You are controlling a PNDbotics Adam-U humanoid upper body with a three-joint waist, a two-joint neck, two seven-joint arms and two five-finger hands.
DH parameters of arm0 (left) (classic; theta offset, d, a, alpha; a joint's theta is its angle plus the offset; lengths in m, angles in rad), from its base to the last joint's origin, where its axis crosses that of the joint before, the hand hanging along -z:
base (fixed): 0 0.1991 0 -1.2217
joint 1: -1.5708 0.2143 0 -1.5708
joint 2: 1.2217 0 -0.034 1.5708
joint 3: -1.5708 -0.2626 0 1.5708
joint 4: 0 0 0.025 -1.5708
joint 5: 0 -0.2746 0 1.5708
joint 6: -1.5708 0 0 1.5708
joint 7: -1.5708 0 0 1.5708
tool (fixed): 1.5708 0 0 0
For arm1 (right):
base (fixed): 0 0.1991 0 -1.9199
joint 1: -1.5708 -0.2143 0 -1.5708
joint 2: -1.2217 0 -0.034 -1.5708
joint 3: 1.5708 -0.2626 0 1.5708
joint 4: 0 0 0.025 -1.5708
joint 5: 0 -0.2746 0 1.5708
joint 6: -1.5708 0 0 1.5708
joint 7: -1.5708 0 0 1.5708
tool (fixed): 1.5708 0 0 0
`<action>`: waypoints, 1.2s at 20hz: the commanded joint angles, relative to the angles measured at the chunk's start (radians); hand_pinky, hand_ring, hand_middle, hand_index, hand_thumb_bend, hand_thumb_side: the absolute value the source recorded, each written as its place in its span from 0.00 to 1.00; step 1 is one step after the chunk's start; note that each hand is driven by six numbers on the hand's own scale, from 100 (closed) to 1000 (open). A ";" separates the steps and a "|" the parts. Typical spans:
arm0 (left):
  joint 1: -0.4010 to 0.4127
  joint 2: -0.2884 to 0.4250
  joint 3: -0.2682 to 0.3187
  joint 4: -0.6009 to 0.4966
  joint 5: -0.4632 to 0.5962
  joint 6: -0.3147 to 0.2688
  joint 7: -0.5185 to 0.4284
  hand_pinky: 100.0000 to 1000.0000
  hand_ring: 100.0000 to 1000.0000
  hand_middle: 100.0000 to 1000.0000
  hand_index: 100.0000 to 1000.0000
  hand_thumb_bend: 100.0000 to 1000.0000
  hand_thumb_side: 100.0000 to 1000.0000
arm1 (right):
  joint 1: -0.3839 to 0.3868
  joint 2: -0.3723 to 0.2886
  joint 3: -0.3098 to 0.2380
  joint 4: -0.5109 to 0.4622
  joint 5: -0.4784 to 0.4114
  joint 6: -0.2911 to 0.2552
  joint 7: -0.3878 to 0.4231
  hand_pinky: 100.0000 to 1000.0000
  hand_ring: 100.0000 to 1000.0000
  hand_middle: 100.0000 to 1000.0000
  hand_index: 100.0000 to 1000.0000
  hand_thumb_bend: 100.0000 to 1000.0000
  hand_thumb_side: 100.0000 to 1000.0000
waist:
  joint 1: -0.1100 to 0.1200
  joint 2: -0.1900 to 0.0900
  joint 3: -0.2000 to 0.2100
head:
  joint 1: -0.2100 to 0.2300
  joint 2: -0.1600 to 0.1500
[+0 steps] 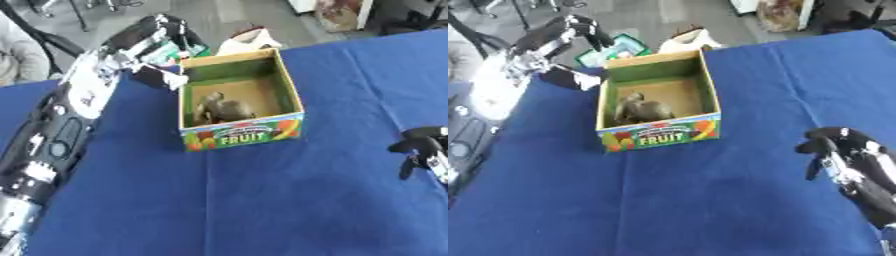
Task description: Pick up objects on the table and place them in the box.
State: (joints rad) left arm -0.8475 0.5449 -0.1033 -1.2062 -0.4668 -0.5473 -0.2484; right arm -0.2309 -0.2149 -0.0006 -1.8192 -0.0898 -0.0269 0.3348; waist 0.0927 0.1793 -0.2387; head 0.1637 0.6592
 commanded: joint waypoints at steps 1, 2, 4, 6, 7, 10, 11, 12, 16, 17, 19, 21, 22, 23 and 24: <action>0.051 0.097 0.007 -0.133 0.163 0.037 0.000 0.58 0.49 0.51 0.69 0.00 0.16 | -0.004 -0.005 -0.012 -0.017 -0.001 -0.001 -0.010 0.30 0.62 0.45 0.66 0.00 0.39 | -0.010 -0.019 0.016 | -0.015 0.010; 0.091 0.111 0.012 -0.177 0.229 0.054 0.003 0.57 0.48 0.50 0.68 0.00 0.22 | -0.004 -0.004 -0.014 -0.018 -0.002 -0.001 -0.011 0.30 0.62 0.45 0.66 0.00 0.39 | -0.012 -0.019 0.026 | -0.016 0.012; 0.172 0.134 0.029 -0.268 0.363 0.098 0.003 0.57 0.47 0.49 0.67 0.00 0.27 | -0.003 -0.002 -0.016 -0.018 -0.003 -0.001 -0.013 0.30 0.62 0.45 0.66 0.00 0.39 | -0.017 -0.018 0.042 | -0.019 0.015; 0.260 0.150 0.051 -0.378 0.494 0.142 0.001 0.56 0.47 0.48 0.67 0.00 0.35 | -0.002 -0.001 -0.019 -0.019 -0.003 -0.001 -0.016 0.30 0.62 0.45 0.66 0.00 0.39 | -0.022 -0.016 0.056 | -0.022 0.016; 0.305 0.151 0.063 -0.434 0.553 0.158 -0.001 0.56 0.47 0.48 0.67 0.00 0.40 | -0.002 -0.001 -0.021 -0.019 -0.002 -0.002 -0.018 0.30 0.62 0.45 0.66 0.00 0.39 | -0.024 -0.015 0.062 | -0.023 0.017; 0.434 0.122 0.109 -0.576 0.707 0.209 0.005 0.55 0.46 0.48 0.66 0.00 0.50 | -0.004 0.001 -0.024 -0.020 -0.002 -0.003 -0.023 0.30 0.62 0.45 0.66 0.00 0.39 | -0.030 -0.012 0.076 | -0.028 0.018; 0.467 0.109 0.125 -0.613 0.745 0.227 0.011 0.55 0.47 0.48 0.66 0.00 0.52 | -0.003 0.001 -0.025 -0.020 -0.002 -0.003 -0.024 0.30 0.62 0.45 0.66 0.00 0.39 | -0.031 -0.011 0.079 | -0.028 0.019; 0.500 0.091 0.143 -0.641 0.772 0.244 0.020 0.55 0.46 0.48 0.66 0.00 0.53 | -0.003 0.002 -0.026 -0.020 -0.002 -0.004 -0.025 0.30 0.62 0.45 0.66 0.00 0.39 | -0.034 -0.011 0.082 | -0.026 0.020; 0.601 0.016 0.192 -0.694 0.809 0.308 0.066 0.53 0.45 0.46 0.65 0.00 0.59 | 0.000 0.001 -0.030 -0.020 -0.001 -0.006 -0.030 0.30 0.62 0.45 0.66 0.00 0.39 | -0.041 -0.010 0.102 | -0.022 0.028; 0.617 0.001 0.196 -0.697 0.809 0.322 0.075 0.53 0.45 0.46 0.65 0.00 0.59 | 0.001 0.000 -0.031 -0.019 0.000 -0.006 -0.031 0.30 0.62 0.45 0.66 0.00 0.39 | -0.041 -0.010 0.107 | -0.021 0.031; 0.644 -0.033 0.201 -0.696 0.800 0.345 0.081 0.53 0.45 0.46 0.65 0.00 0.63 | 0.002 -0.001 -0.034 -0.020 0.002 -0.006 -0.034 0.30 0.62 0.45 0.66 0.00 0.39 | -0.040 -0.008 0.114 | -0.017 0.039; 0.669 -0.071 0.203 -0.695 0.787 0.363 0.078 0.53 0.45 0.46 0.65 0.00 0.66 | 0.002 0.001 -0.035 -0.020 0.003 -0.005 -0.035 0.30 0.62 0.45 0.66 0.00 0.39 | -0.040 -0.006 0.117 | -0.020 0.047; 0.681 -0.091 0.204 -0.693 0.781 0.371 0.075 0.53 0.45 0.46 0.65 0.00 0.67 | 0.001 0.001 -0.034 -0.021 0.003 -0.005 -0.035 0.30 0.62 0.45 0.66 0.00 0.39 | -0.040 -0.005 0.118 | -0.019 0.049; 0.692 -0.109 0.204 -0.692 0.774 0.380 0.071 0.53 0.45 0.46 0.65 0.00 0.68 | 0.001 0.001 -0.034 -0.021 0.004 -0.005 -0.035 0.30 0.62 0.45 0.66 0.00 0.39 | -0.040 -0.004 0.119 | -0.018 0.051; 0.701 -0.128 0.203 -0.690 0.767 0.388 0.066 0.53 0.45 0.46 0.65 0.00 0.70 | 0.000 0.001 -0.034 -0.021 0.004 -0.006 -0.035 0.30 0.62 0.45 0.66 0.00 0.39 | -0.040 -0.004 0.119 | -0.019 0.053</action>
State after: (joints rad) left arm -0.1422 0.4210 0.0878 -1.8794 0.3092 -0.1702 -0.1795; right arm -0.2199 -0.2071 -0.0292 -1.8193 -0.0893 -0.0308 0.3030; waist 0.0534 0.1860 -0.1213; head 0.1425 0.7032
